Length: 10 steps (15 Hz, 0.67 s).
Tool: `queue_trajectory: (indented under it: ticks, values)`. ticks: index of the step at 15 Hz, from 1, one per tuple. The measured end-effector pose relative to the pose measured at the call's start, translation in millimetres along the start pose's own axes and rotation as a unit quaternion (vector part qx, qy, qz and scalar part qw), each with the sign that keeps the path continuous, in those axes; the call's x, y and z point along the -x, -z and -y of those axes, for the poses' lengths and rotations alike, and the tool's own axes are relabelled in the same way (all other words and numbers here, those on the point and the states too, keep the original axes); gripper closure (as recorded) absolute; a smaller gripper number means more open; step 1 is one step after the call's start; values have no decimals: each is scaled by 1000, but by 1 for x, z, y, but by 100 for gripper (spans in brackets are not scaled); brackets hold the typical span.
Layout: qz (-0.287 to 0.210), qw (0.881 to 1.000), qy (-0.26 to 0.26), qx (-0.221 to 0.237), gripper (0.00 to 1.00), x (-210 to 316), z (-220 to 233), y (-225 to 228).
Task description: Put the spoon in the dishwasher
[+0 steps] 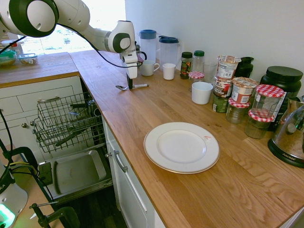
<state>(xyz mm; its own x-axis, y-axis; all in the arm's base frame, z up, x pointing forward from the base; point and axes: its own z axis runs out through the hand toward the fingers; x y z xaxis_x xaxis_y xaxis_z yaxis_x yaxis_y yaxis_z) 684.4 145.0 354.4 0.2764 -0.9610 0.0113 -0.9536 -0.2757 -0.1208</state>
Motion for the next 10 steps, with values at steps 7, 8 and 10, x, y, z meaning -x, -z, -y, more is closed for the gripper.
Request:
queue_trajectory:
  ticks: [7, 8, 10]
  values:
    - [-19, 999, 26, -18, 100, 104, -54, 75]
    - [-28, 999, 35, -20, 100, 137, -65, 81]
    - [-40, 998, 46, -24, 100, 197, -89, 86]
